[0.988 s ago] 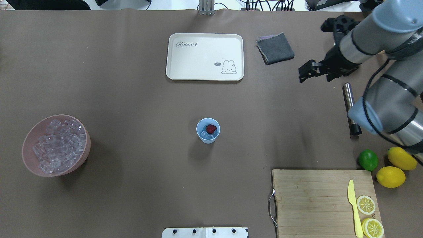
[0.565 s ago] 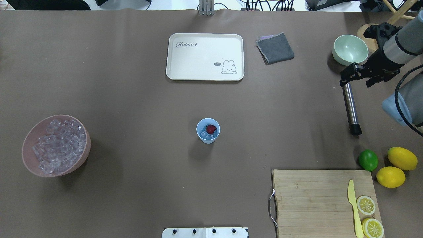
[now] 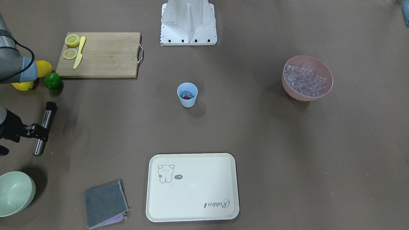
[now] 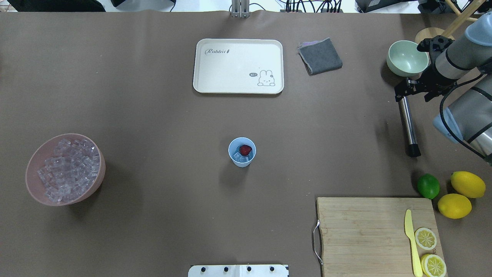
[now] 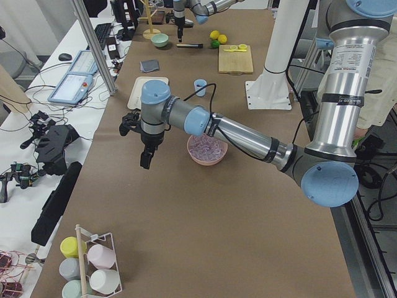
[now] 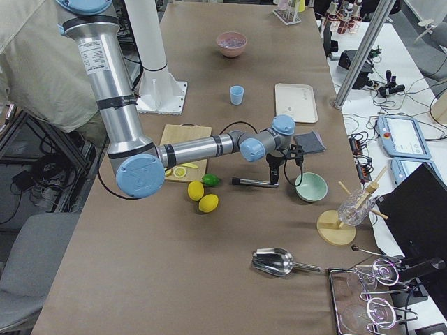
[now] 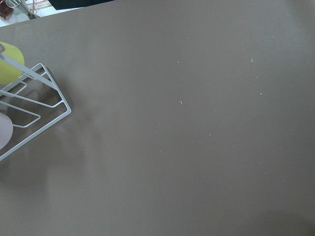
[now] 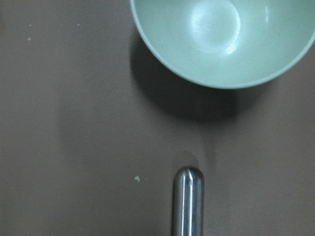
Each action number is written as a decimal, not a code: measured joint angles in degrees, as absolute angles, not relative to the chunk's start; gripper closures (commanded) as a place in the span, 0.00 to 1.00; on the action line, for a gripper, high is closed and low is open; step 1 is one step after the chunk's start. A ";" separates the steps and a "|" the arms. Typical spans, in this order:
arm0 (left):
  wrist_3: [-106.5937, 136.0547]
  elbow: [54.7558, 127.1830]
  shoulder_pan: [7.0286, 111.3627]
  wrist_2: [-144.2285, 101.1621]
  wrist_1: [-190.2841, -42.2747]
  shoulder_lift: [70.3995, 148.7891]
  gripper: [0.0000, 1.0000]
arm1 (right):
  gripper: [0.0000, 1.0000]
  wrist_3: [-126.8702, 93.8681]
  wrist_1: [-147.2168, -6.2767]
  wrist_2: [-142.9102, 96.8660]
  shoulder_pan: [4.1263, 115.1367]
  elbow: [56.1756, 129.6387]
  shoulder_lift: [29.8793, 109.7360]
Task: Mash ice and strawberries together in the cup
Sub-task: 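Grasp the metal muddler upright with the right gripper and lift it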
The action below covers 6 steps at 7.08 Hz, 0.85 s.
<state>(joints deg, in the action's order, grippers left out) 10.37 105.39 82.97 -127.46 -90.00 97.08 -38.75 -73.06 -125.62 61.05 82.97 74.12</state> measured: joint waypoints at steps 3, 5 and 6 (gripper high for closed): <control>9.34 105.14 82.91 -127.38 -90.00 97.18 0.02 | 0.01 -38.84 -72.47 -124.53 59.89 79.12 72.39; 9.07 105.18 82.88 -127.36 -90.00 97.23 0.02 | 0.08 -38.87 -70.85 -124.11 59.64 77.82 72.47; 9.01 105.22 82.88 -127.36 -90.00 97.26 0.02 | 0.11 -38.90 -69.42 -124.11 59.62 76.98 72.69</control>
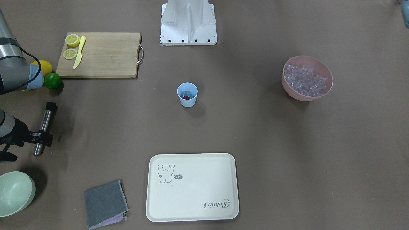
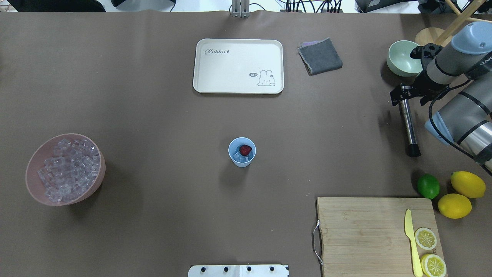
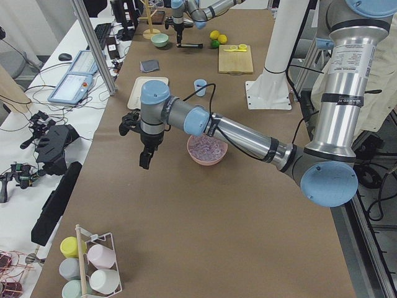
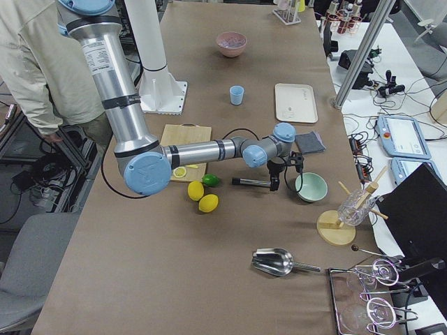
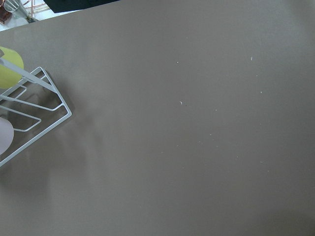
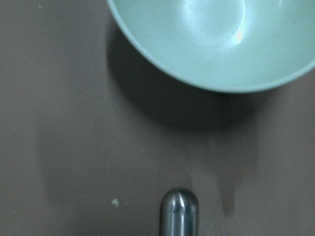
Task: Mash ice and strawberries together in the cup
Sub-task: 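Grasp the metal muddler upright with the right gripper and lift it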
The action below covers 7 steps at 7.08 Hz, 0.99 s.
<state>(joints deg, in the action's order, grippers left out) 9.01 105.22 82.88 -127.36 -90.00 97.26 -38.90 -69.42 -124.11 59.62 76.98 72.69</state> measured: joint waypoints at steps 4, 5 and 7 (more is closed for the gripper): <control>8.69 105.31 82.88 -127.35 -90.00 97.38 0.02 | 1.00 -38.86 -67.91 -124.38 59.59 76.22 72.87; 8.64 105.31 82.88 -127.35 -90.00 97.46 0.02 | 1.00 -38.63 -67.87 -124.38 59.59 76.27 72.73; 8.62 105.35 82.88 -127.35 -90.00 97.59 0.02 | 1.00 -38.45 -67.86 -124.39 59.52 76.49 72.26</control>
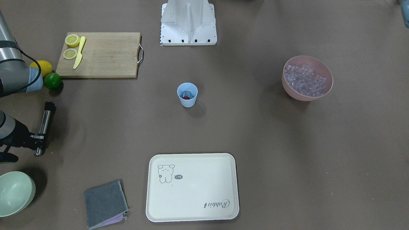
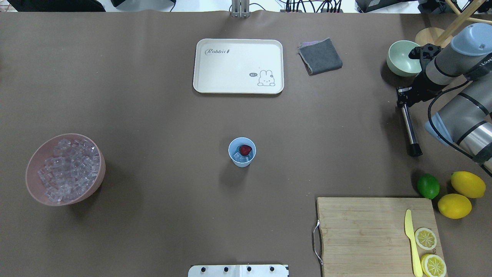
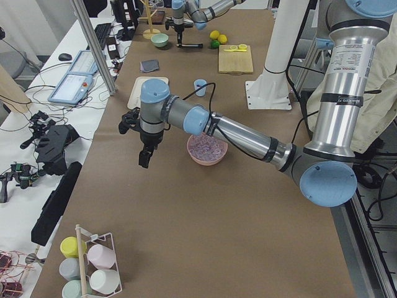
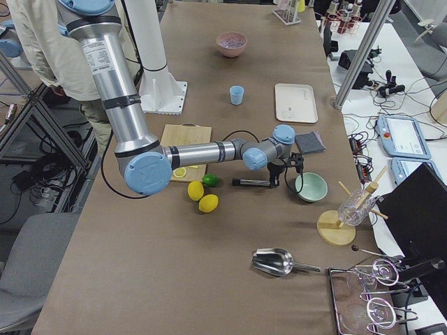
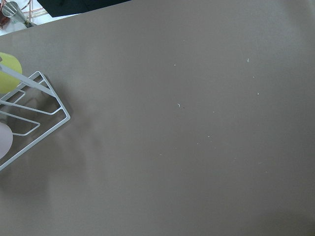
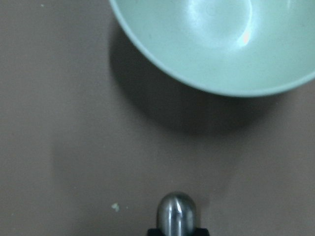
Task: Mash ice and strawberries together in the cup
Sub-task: 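Grasp the metal muddler upright with the right gripper and lift it, then carry the muddler over the cup and lower its end inside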
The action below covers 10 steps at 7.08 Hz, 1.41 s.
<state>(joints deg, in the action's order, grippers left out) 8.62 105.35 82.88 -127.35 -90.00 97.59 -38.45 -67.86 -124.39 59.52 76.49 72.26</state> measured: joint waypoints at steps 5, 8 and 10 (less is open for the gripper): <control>8.67 105.23 82.73 -127.77 -89.89 97.61 0.02 | 1.00 -38.78 -70.27 -134.57 68.09 89.23 69.87; 8.62 105.95 82.92 -127.46 -89.93 97.69 0.02 | 1.00 -45.61 -69.91 -134.34 68.98 104.84 69.80; 8.61 106.05 83.41 -127.31 -89.80 96.95 0.02 | 1.00 -47.48 -64.99 -130.37 65.19 108.55 69.07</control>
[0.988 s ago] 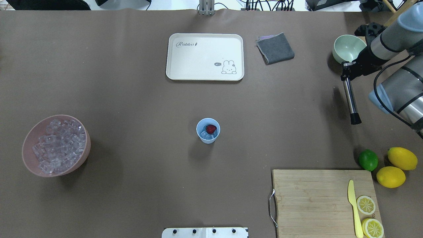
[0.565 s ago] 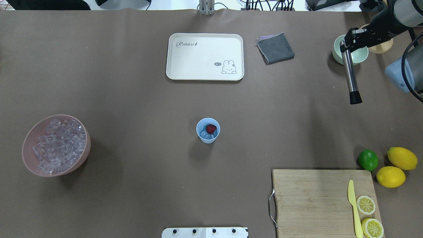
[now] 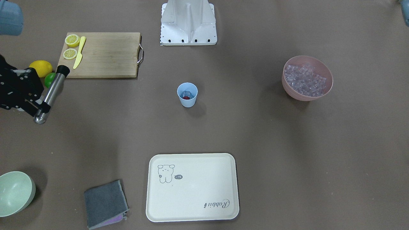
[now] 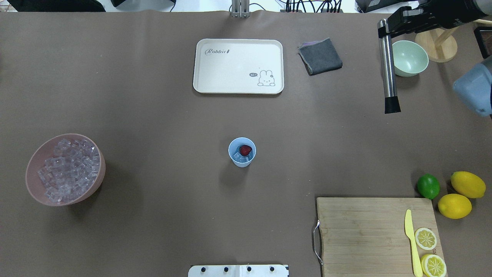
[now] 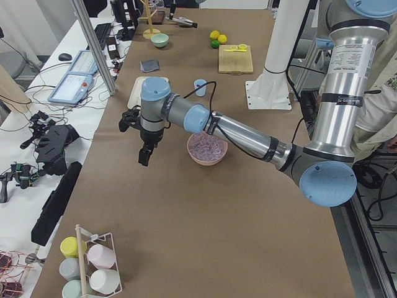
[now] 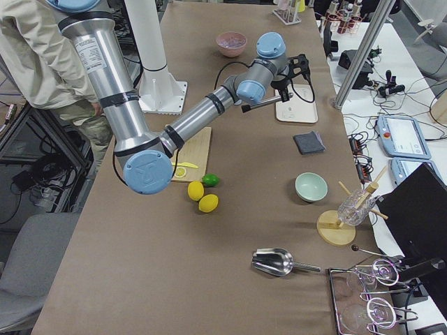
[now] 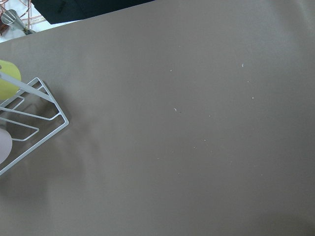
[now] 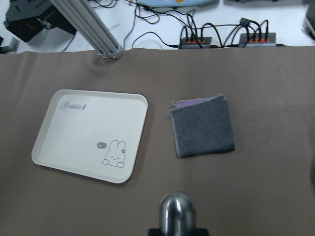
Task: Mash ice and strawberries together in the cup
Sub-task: 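Carry the muddler over the cup and lower its end inside, then press the muddler down into the cup contents with the right gripper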
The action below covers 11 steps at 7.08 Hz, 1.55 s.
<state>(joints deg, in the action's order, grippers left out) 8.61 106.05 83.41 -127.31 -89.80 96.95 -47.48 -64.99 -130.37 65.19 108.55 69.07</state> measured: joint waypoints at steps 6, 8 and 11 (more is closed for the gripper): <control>8.90 95.96 93.85 -127.63 -89.47 93.68 0.02 | 1.00 -47.81 -34.19 -110.09 44.29 108.28 68.38; 8.80 92.88 95.25 -127.86 -89.83 92.88 0.02 | 1.00 -47.49 -23.00 -94.36 33.87 105.89 67.24; 8.79 91.38 95.46 -128.07 -89.78 92.10 0.02 | 1.00 -42.97 -8.52 -84.74 29.66 97.95 64.62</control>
<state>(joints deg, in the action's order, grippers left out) 8.79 91.38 95.46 -128.07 -89.78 92.10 -42.97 -8.52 -84.74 29.66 97.95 64.62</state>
